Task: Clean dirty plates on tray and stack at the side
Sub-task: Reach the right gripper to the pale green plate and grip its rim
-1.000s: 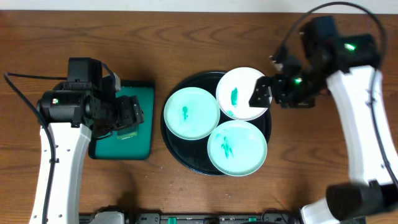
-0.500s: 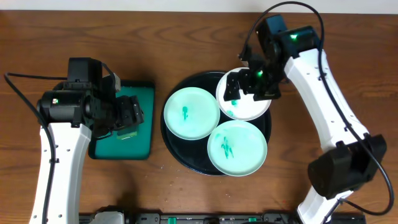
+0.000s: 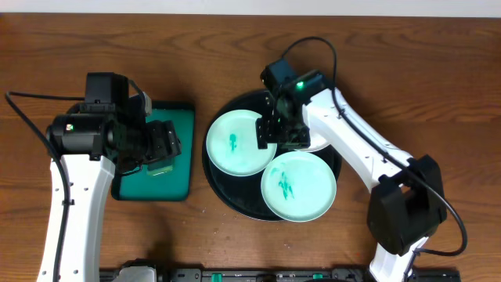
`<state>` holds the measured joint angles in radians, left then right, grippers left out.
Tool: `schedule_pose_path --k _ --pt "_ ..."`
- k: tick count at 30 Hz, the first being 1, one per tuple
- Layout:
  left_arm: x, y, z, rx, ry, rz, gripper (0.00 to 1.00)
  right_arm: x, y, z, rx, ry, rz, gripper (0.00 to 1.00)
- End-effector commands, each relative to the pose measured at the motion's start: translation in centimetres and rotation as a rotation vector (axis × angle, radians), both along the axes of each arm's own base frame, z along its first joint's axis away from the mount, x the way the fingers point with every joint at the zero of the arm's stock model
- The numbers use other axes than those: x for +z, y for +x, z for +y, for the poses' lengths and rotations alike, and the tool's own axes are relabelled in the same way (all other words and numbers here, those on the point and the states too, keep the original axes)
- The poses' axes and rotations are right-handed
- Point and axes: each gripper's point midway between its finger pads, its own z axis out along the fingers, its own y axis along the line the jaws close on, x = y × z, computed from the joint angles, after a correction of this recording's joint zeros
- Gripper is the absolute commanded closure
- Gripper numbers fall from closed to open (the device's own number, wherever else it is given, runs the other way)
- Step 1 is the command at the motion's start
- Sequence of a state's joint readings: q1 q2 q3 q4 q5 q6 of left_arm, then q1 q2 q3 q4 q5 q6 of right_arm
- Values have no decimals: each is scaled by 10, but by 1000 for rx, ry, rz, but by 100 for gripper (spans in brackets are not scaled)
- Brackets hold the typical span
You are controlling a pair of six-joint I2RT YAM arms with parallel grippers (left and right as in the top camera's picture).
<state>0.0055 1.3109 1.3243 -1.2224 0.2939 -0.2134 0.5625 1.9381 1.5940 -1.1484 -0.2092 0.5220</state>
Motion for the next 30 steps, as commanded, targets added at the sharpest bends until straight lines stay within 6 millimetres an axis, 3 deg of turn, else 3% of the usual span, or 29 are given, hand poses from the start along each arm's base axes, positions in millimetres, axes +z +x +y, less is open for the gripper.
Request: schedule_pose_path --k 1,8,13,21,26,30 --pt "7 3 0 4 -9 -21 19 -20 2 -11 -101 -35 21 32" --pt "7 2 0 4 -9 -20 19 -44 9 -3 -78 57 -10 36" --pt "7 2 0 4 -9 -20 19 -51 17 6 -45 109 -58 40" --pt "6 2 0 4 -9 -19 19 -68 20 3 -53 100 -83 42" --pt "6 1 0 4 -9 -14 18 -90 16 2 -53 74 -40 49" --pt "6 1 0 4 -9 -13 19 -108 14 2 -54 68 -10 62"
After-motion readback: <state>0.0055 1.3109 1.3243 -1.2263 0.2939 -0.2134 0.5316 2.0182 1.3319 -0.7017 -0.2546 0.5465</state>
